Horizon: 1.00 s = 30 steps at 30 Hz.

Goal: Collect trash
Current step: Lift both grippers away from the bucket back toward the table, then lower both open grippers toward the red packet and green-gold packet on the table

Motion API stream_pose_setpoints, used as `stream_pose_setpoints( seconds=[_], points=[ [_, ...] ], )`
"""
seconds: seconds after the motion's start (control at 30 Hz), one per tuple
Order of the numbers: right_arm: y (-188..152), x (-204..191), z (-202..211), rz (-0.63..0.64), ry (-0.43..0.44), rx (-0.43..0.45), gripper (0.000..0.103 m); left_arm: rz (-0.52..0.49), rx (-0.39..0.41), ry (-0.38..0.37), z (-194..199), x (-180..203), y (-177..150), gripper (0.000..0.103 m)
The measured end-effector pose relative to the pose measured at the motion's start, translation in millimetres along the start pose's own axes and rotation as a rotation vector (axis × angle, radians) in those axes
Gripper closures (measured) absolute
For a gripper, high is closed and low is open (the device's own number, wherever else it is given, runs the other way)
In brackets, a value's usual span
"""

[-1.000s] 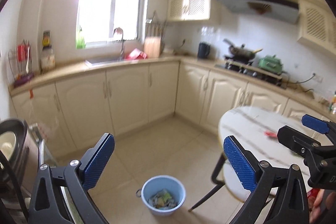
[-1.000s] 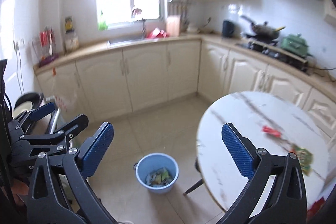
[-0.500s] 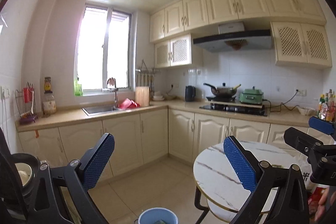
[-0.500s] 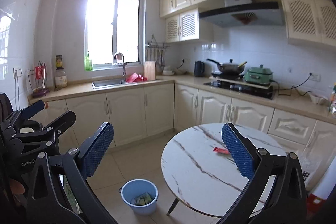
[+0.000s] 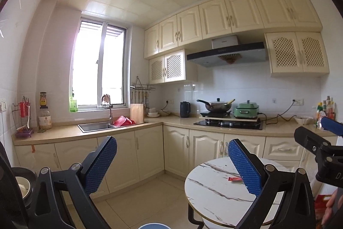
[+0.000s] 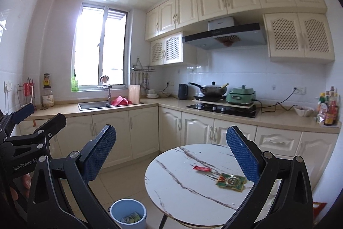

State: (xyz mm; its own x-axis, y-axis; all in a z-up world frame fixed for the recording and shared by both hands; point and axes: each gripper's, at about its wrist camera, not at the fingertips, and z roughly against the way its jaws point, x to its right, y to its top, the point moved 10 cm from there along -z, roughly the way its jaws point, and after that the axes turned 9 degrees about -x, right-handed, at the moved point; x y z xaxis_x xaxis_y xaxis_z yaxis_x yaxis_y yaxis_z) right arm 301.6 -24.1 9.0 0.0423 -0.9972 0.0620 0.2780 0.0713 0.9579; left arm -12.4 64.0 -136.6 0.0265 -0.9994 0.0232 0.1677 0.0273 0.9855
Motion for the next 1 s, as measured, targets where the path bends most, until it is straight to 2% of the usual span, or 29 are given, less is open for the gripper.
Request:
stream_pose_setpoints(
  seconds=[0.2, 0.33, 0.47, 0.6, 0.67, 0.8, 1.0],
  points=[
    [-4, 19, -6, -0.020, -0.028, -0.015, 0.000, -0.012, -0.034, -0.044, -29, 6, 4, 0.001],
    [-13, 41, -20, -0.028, -0.056, -0.040, 0.000, -0.031, -0.074, -0.106, -62, 15, 12, 0.001],
    [-33, 82, -43, -0.051, -0.125, -0.100, 0.000, -0.048, -0.169, -0.124, -104, 24, 6, 0.001],
    [-70, 142, -76, -0.096, -0.206, -0.211, 0.000, -0.057, -0.275, -0.138, -148, 32, -3, 0.001],
    [-97, 167, -98, -0.103, -0.235, -0.305, 0.000, -0.057, -0.328, -0.148, -172, 39, -3, 0.001],
    [-154, 206, -139, -0.133, -0.236, -0.464, 0.000, -0.078, -0.408, -0.155, -222, 57, 5, 0.001],
    [-222, 241, -189, -0.143, -0.250, -0.625, 0.000, -0.127, -0.520, -0.217, -291, 93, 14, 0.001]
  ],
)
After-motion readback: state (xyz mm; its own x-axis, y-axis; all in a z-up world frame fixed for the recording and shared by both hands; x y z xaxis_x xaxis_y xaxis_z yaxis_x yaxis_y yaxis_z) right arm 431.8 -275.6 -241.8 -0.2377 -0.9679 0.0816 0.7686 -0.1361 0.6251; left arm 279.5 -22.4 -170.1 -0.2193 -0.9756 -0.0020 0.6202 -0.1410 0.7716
